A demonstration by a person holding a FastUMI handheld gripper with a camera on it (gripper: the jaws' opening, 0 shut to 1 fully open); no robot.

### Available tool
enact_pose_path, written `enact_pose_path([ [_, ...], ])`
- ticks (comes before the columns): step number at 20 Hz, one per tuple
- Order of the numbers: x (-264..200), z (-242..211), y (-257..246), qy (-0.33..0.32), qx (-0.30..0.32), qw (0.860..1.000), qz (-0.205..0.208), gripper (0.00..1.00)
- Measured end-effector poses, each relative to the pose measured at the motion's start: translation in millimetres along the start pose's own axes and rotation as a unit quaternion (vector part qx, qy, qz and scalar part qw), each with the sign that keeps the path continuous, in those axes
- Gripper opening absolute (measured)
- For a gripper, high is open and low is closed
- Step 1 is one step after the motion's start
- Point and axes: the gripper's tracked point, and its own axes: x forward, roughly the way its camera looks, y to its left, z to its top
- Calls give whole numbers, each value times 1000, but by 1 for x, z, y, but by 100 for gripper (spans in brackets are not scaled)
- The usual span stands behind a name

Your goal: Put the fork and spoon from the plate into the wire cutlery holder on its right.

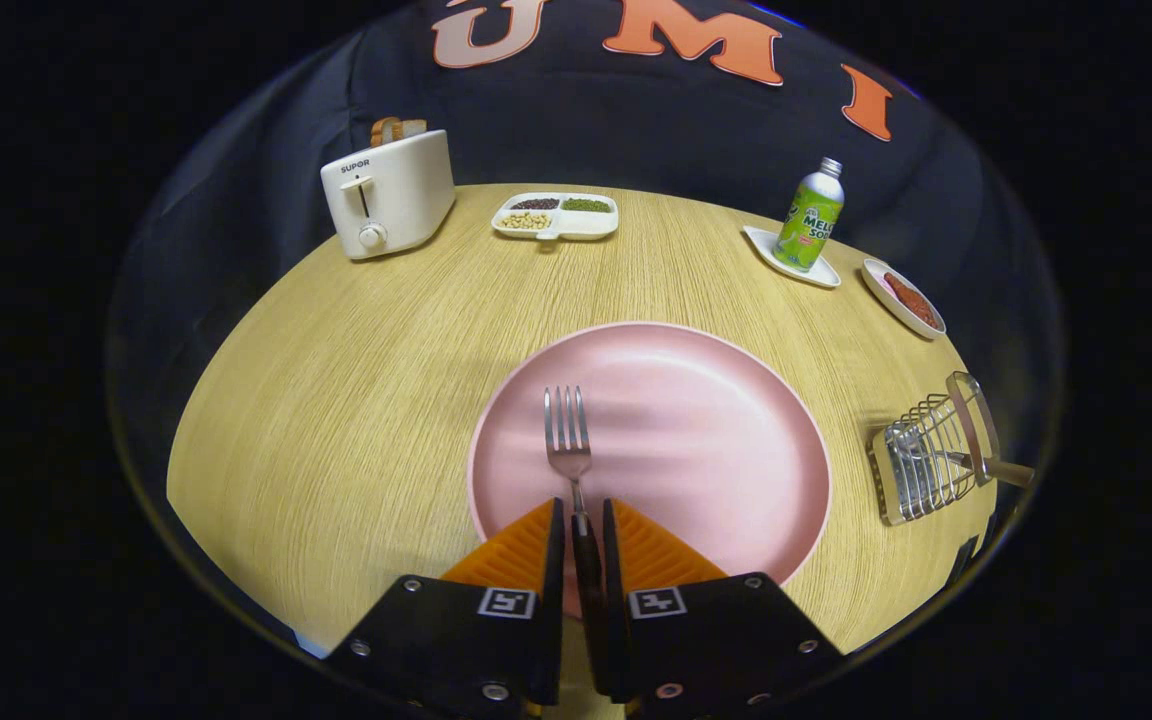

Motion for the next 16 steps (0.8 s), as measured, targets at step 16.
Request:
enact_pose_path([
  [16,-45,23,-40,24,28,999,32,5],
])
